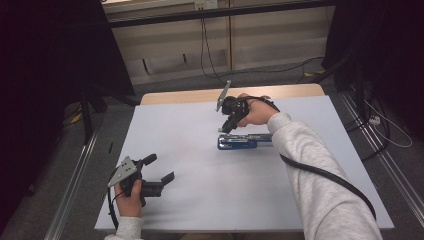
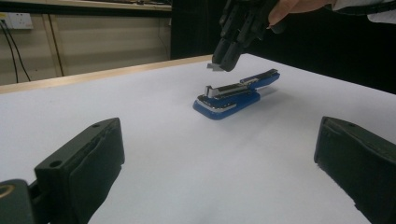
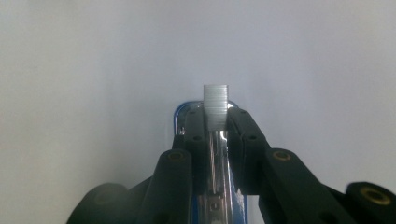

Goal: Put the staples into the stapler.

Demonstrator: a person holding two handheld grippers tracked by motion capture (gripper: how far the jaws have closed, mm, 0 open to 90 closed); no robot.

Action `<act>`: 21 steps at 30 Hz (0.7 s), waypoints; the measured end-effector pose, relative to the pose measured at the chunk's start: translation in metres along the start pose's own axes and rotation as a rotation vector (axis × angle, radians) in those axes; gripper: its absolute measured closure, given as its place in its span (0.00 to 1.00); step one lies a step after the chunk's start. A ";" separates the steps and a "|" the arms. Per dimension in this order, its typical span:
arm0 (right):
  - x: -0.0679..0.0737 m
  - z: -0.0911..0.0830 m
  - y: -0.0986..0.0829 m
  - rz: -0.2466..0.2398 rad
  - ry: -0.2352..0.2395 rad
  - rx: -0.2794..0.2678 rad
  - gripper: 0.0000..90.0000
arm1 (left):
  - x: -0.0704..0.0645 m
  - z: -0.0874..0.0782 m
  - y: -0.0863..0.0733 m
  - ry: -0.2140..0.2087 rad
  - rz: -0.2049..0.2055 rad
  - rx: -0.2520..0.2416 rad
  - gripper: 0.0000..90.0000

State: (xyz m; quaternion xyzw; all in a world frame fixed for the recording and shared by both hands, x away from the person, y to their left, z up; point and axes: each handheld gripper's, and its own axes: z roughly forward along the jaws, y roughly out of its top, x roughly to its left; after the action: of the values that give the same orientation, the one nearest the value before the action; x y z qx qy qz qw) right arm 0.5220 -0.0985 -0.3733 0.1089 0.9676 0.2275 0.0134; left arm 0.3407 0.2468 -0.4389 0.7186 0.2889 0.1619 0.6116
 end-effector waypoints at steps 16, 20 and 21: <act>0.000 0.010 -0.005 0.004 0.015 -0.006 0.87 | 0.000 0.000 0.000 0.002 -0.004 0.004 0.02; 0.001 0.013 -0.007 0.005 0.017 0.007 0.87 | 0.000 0.001 0.000 0.001 0.000 0.005 0.02; 0.000 0.014 -0.007 0.002 0.014 0.007 0.87 | 0.000 0.001 0.000 0.002 0.000 0.004 0.02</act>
State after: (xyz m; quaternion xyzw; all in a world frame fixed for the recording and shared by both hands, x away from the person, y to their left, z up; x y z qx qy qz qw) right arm 0.5213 -0.0987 -0.3886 0.1082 0.9684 0.2248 0.0057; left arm 0.3412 0.2466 -0.4391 0.7197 0.2898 0.1619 0.6097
